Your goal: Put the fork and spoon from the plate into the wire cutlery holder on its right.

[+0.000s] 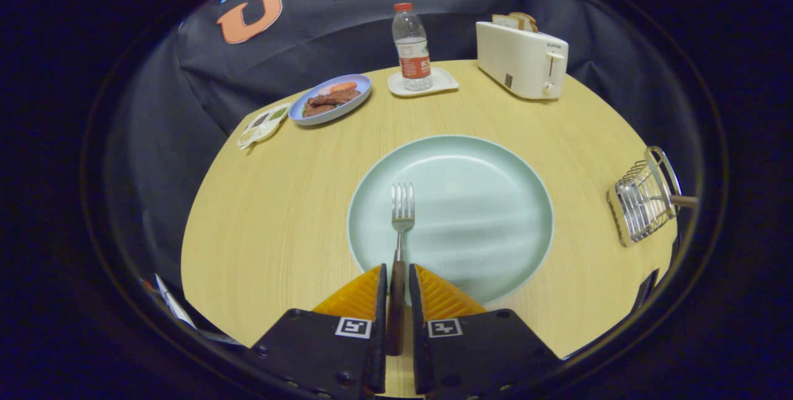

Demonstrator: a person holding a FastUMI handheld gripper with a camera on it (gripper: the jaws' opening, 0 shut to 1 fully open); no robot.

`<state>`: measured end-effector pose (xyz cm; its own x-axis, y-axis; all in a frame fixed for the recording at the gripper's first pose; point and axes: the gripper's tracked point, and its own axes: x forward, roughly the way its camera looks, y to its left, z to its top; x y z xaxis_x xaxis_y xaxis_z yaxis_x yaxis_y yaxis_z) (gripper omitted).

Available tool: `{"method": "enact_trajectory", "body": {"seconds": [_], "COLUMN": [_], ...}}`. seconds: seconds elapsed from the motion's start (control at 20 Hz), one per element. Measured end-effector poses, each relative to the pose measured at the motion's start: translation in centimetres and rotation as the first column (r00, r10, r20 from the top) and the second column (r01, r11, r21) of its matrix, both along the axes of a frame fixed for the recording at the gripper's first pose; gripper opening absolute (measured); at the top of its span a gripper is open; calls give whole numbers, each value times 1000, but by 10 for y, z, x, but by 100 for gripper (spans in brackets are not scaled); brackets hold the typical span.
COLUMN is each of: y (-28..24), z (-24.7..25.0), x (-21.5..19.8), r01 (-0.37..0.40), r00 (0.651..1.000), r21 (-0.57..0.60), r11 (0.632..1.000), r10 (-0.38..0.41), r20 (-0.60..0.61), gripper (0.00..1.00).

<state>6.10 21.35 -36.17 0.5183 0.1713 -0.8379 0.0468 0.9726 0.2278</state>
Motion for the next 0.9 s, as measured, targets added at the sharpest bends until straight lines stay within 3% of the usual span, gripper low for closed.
{"method": "enact_trajectory", "body": {"seconds": [0.35, 0.4, 0.9], "y": [-1, -3, -55], "z": [-14, -13, 37], "x": [4, 6, -5], "r01": [-26, -33, -146], "r00": [998, 998, 989], "r21": [-6, -10, -35], "r11": [1000, 999, 989], "r10": [26, 32, 145], "r20": [-49, -47, -19], "gripper": [12, 6, 1]}}
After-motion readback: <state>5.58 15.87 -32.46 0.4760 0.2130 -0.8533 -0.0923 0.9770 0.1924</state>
